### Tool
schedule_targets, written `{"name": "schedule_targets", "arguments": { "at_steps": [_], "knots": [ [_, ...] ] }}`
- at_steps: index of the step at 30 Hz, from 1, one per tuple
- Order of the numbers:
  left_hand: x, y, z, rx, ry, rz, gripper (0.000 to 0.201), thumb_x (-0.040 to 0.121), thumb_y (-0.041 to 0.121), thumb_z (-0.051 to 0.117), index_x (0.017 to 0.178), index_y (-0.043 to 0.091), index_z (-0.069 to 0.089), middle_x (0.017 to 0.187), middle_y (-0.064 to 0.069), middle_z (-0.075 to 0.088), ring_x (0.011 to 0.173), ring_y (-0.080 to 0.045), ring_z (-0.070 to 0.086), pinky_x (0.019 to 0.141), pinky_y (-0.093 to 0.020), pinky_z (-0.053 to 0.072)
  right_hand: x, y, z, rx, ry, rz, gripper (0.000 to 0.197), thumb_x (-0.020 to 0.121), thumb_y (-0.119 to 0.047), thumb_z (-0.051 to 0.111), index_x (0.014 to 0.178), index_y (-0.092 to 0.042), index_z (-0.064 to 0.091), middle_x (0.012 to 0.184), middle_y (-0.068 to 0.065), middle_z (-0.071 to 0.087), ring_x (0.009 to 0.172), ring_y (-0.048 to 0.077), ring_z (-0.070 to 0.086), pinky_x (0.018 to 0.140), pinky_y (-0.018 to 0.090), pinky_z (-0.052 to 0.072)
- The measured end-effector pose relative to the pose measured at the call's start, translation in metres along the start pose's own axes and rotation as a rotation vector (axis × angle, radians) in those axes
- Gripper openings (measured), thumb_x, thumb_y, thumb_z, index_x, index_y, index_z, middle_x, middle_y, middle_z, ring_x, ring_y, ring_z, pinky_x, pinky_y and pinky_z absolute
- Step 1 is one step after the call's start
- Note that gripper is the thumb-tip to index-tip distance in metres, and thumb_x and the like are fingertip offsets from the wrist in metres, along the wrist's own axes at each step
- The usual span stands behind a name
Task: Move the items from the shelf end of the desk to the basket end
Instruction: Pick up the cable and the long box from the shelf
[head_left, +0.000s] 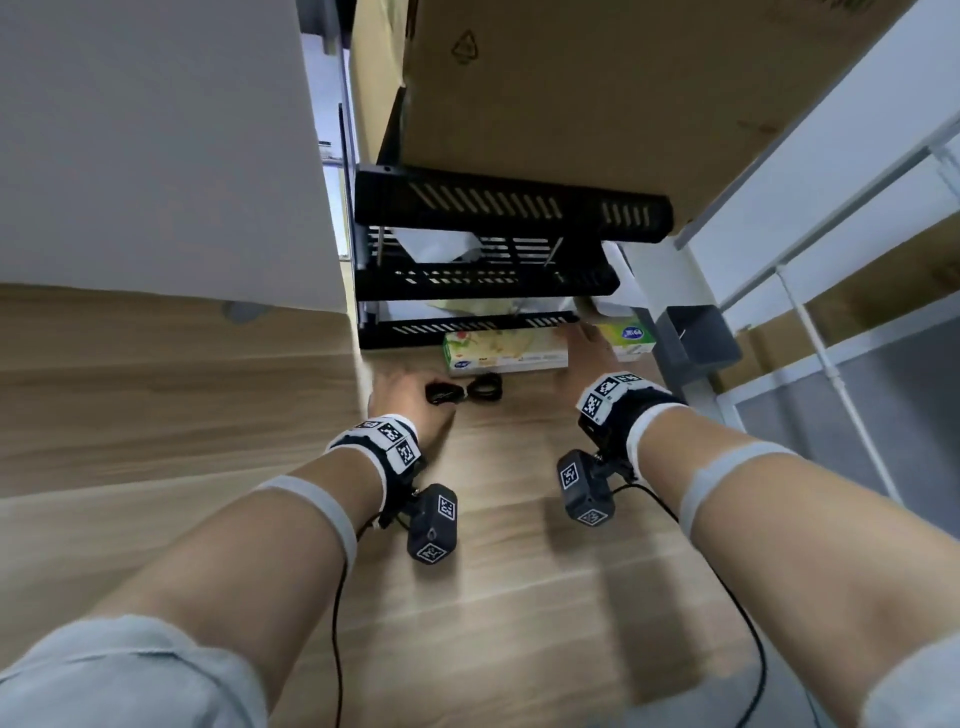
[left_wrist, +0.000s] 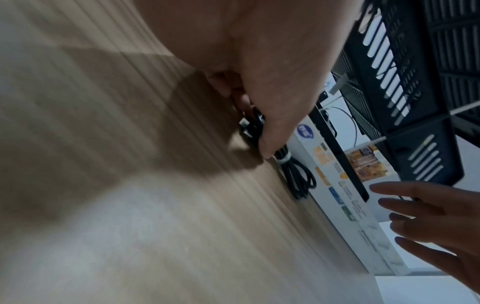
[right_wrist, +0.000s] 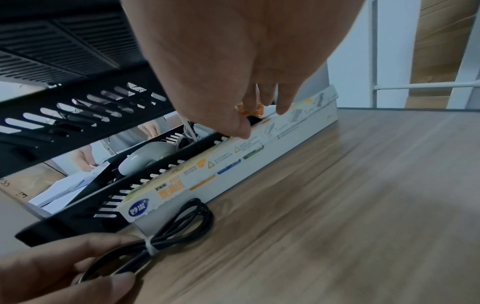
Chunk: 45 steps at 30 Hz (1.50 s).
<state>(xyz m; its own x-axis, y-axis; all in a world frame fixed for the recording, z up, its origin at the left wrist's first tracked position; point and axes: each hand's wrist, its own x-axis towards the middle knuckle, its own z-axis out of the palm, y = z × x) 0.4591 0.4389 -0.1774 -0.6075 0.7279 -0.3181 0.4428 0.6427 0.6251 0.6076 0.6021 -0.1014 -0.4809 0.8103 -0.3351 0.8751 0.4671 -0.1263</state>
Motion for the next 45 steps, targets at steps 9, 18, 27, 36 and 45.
{"name": "schedule_targets", "arguments": {
  "at_steps": [9,18,27,36,45],
  "knots": [
    [0.012,-0.004,-0.005,-0.009,-0.017,0.082,0.034,0.065,0.038,0.070,0.099,0.043,0.073,0.093,0.004,0.056,0.103,-0.027,0.053,0.095,-0.038,0.047,0.036,0.001,0.012,-0.248,-0.012,-0.007,0.058,0.079,-0.016,0.066,0.134,-0.018,0.045,0.142,0.007,0.037,0.133,0.039,0.030,0.099,0.050,0.044],
    [-0.033,-0.040,-0.040,-0.164,-0.060,-0.020,0.022,0.073,0.023,0.078,0.093,0.029,0.075,0.095,0.003,0.073,0.083,-0.013,0.067,0.081,-0.024,0.053,-0.007,-0.047,0.027,-0.243,-0.110,-0.151,0.048,0.084,-0.031,0.063,0.129,-0.024,0.049,0.129,0.007,0.056,0.121,0.032,0.053,0.092,0.042,0.047],
    [-0.147,-0.162,-0.162,-0.416,0.054,-0.297,0.016,0.075,0.021,0.083,0.089,0.018,0.074,0.078,0.001,0.072,0.072,-0.014,0.068,0.070,-0.024,0.057,-0.107,-0.211,0.022,-0.161,-0.186,-0.380,0.059,0.080,-0.035,0.070,0.133,-0.023,0.047,0.123,0.009,0.059,0.107,0.034,0.062,0.088,0.038,0.052],
    [-0.295,-0.354,-0.347,-0.576,0.417,-0.488,0.007,0.080,0.011,0.076,0.087,0.013,0.074,0.071,-0.003,0.066,0.066,-0.018,0.060,0.058,-0.024,0.049,-0.248,-0.468,0.058,-0.086,-0.203,-0.576,0.053,0.078,-0.037,0.071,0.120,-0.013,0.049,0.115,0.009,0.060,0.095,0.029,0.057,0.072,0.030,0.043],
    [-0.457,-0.524,-0.485,-0.843,0.729,-0.686,0.011,0.081,-0.003,0.071,0.073,0.003,0.066,0.066,-0.017,0.065,0.058,-0.021,0.062,0.057,-0.024,0.056,-0.385,-0.687,0.127,0.043,-0.288,-0.710,0.057,0.075,-0.036,0.074,0.121,-0.015,0.047,0.114,0.006,0.062,0.096,0.028,0.061,0.077,0.031,0.048]
  ]
}}
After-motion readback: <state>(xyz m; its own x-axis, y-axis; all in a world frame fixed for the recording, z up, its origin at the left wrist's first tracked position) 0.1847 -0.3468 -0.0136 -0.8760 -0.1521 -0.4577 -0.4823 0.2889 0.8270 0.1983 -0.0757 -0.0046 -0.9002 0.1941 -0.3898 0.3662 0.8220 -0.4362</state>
